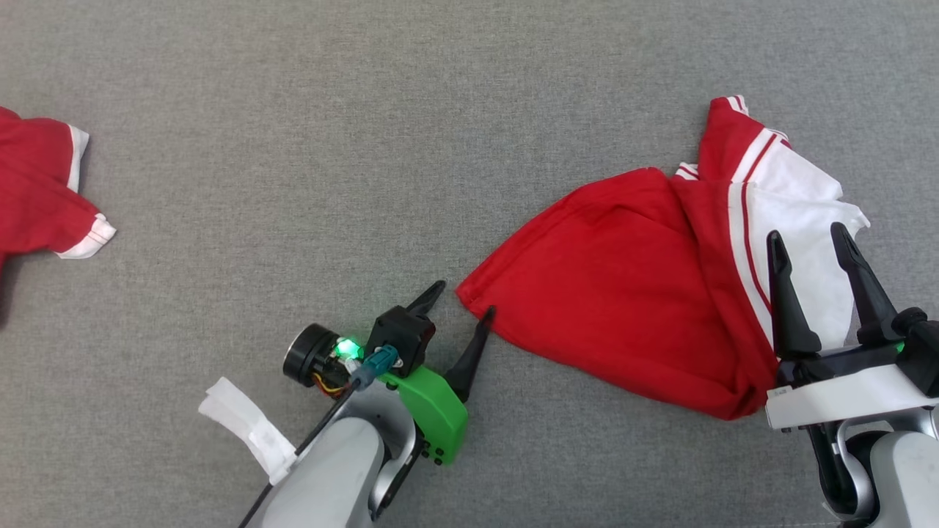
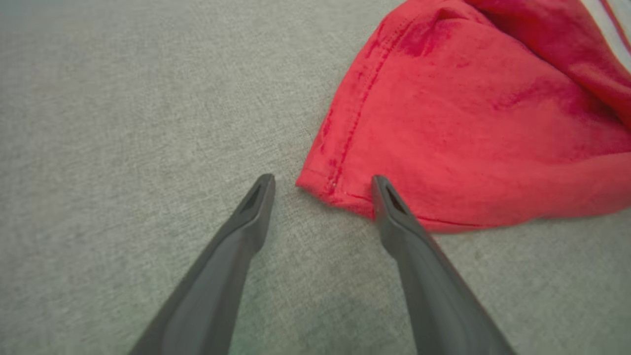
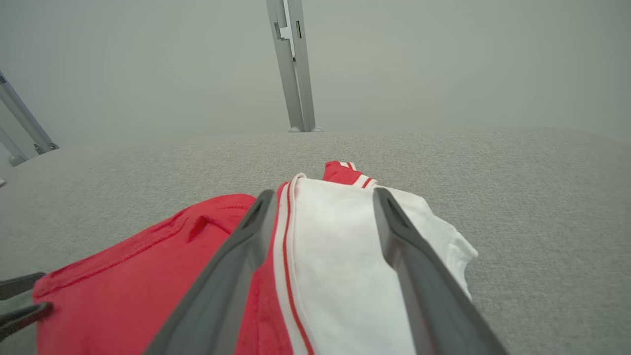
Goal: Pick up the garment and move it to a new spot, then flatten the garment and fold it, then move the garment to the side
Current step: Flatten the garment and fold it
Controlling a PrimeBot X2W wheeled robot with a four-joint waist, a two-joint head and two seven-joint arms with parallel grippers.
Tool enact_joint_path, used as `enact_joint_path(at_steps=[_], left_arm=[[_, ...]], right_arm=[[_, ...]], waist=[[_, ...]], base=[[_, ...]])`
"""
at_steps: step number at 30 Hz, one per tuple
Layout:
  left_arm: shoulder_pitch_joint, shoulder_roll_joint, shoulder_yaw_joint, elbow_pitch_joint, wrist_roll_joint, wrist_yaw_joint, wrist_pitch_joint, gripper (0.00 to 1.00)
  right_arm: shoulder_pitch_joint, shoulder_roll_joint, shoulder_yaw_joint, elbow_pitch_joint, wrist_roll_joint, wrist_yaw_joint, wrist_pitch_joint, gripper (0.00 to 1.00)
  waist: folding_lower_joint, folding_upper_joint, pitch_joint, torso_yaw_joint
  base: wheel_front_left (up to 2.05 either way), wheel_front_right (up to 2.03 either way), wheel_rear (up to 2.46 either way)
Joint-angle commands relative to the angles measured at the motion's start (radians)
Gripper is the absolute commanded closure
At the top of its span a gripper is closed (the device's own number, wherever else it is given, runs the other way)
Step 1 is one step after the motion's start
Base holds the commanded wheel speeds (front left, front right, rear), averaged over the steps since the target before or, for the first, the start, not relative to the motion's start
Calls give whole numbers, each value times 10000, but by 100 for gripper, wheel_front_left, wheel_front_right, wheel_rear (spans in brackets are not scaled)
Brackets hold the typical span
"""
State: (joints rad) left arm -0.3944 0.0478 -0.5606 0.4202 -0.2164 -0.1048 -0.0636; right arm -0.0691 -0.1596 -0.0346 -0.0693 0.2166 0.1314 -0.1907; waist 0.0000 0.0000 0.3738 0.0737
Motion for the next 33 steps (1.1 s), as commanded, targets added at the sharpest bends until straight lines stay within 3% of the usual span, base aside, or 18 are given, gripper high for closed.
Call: enact_joint_path(at_steps=[1,2,3,20,33], left_arm=[[-232,49,-33,280,-158,66,95,1],[-304,52,-65,470,-204,65,137,69],[-343,54,-96,674,-330,63,125,100],[-689,438,432,1528,-787,447,-760,100],[-926,496,344,1484,-804,536,-1051,100]], right_arm=[[-119,-16,-31,4,11,-14,-18,0],[-118,-30,-55,11,22,-14,-11,0],[-118,-51,-89,24,46,-14,-6,0],[-276,-854,-822,1151,774,-14,292,0],[-1059,-1664,298,2547,2143,-14,477,0]], waist=[[0,0,81,-94],[0,0,94,-113],[0,0,100,-131],[0,0,219,38],[0,0,573,104]], base=[[0,0,0],[0,0,0],[0,0,0],[0,0,0],[0,0,0]])
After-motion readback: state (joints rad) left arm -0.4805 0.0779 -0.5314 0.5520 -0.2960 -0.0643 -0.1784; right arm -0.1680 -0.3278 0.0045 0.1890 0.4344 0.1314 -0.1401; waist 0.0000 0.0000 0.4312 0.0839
